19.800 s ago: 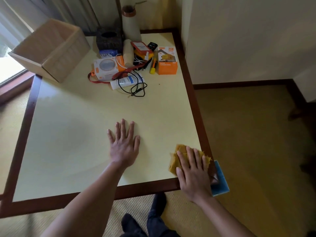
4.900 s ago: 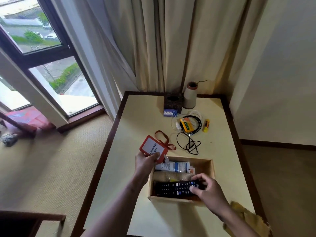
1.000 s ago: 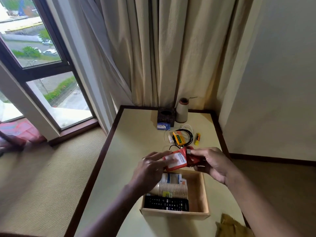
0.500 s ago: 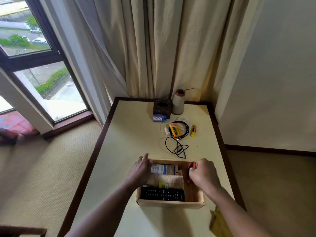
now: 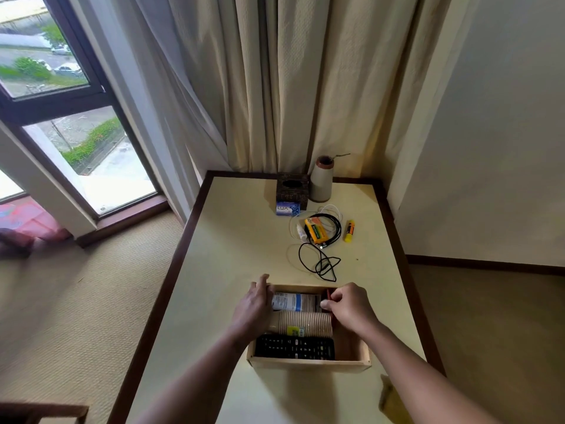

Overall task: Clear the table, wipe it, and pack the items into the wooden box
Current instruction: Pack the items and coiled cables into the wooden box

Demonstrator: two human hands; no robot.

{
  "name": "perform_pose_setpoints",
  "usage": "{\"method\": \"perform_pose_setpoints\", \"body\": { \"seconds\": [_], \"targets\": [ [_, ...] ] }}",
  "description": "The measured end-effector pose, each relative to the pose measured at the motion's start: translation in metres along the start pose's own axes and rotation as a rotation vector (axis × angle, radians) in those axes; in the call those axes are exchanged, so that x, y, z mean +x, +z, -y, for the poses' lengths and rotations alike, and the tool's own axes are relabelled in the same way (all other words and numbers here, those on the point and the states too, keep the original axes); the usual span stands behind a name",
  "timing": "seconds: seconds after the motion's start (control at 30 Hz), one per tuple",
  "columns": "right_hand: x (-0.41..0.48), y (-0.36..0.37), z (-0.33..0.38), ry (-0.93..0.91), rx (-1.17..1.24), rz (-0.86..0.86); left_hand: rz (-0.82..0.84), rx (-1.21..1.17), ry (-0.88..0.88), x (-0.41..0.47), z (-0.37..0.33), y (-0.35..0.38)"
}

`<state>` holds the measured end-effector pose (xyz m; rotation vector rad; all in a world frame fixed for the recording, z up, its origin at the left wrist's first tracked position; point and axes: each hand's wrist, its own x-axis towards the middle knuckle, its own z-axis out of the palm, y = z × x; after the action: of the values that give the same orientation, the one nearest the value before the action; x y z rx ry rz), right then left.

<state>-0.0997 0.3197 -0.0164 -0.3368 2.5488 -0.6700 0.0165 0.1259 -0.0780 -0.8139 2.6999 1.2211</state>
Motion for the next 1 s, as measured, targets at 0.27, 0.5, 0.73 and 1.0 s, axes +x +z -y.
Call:
{"method": "perform_pose_setpoints", "body": {
  "seconds": [0.27,0.5,0.73,1.0],
  "targets": [
    [-0.001,-0.008,-0.004,0.019,0.016,-0.014,-0.028,-0.013,0.002,0.0,-0.002,0.001],
    [0.008,-0.026,0.001,-0.018,-0.008,-0.1,-0.042,0.116,-0.039,0.011,-0.008,-0.002],
    [0.066,-0.051,0.01,-0.084,0.142,-0.213,-0.12,0.141,0.101,0.07,-0.053,-0.014],
    [0.182,-0.044,0.0,-0.013,0.168,-0.297,-0.073,0.05,0.094,0.176,-0.107,-0.002]
  ]
}}
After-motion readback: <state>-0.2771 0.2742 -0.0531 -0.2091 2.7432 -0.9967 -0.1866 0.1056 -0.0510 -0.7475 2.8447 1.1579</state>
